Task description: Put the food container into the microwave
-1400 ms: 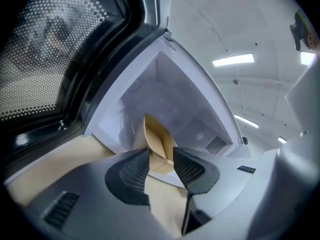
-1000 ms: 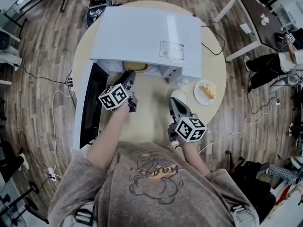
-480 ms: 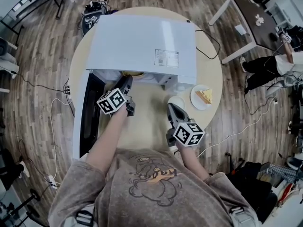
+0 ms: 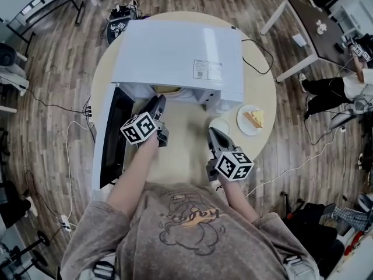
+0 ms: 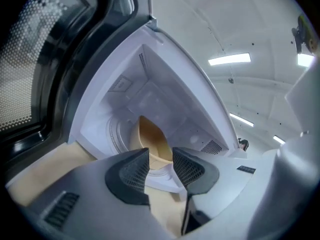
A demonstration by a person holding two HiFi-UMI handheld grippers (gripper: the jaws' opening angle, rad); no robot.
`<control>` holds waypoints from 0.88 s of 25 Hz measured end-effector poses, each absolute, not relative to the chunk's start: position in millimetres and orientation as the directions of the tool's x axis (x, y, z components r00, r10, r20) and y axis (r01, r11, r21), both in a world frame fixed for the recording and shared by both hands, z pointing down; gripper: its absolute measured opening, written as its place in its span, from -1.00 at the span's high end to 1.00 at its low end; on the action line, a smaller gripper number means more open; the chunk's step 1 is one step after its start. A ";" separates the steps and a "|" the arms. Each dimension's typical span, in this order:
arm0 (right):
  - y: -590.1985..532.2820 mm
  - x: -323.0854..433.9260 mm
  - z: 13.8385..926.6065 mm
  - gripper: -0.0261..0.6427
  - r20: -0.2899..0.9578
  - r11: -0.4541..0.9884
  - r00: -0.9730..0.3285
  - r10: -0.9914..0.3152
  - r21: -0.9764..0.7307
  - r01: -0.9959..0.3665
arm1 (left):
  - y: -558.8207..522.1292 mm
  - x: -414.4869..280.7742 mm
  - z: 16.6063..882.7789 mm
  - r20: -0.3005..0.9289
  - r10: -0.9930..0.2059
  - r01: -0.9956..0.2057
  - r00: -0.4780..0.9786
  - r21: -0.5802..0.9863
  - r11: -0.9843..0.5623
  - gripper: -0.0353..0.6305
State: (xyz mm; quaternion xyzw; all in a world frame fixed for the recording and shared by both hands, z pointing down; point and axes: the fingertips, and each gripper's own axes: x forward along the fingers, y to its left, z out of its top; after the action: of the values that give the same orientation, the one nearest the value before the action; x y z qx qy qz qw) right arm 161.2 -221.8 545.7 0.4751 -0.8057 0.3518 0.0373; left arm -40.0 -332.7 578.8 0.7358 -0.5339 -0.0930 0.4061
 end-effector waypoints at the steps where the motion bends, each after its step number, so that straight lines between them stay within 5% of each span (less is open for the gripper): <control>1: -218.7 160.6 544.4 0.92 0.391 0.307 -0.550 -0.738 -0.532 -0.789 | -328.1 -40.1 576.0 0.295 -0.863 -0.711 0.411 0.696 -0.100 0.43; 22: -160.3 158.1 531.1 0.92 0.336 0.381 -0.609 -0.719 -0.542 -0.749 | -209.8 -22.6 520.3 0.271 -0.852 -0.735 0.448 0.654 -0.178 0.43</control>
State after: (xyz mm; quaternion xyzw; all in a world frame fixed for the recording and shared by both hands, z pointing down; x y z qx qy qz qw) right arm 158.1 -160.3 531.1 0.4418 -0.8307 0.3381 0.0224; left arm -22.6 -209.8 520.3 0.7636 -0.5196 -0.0778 0.3753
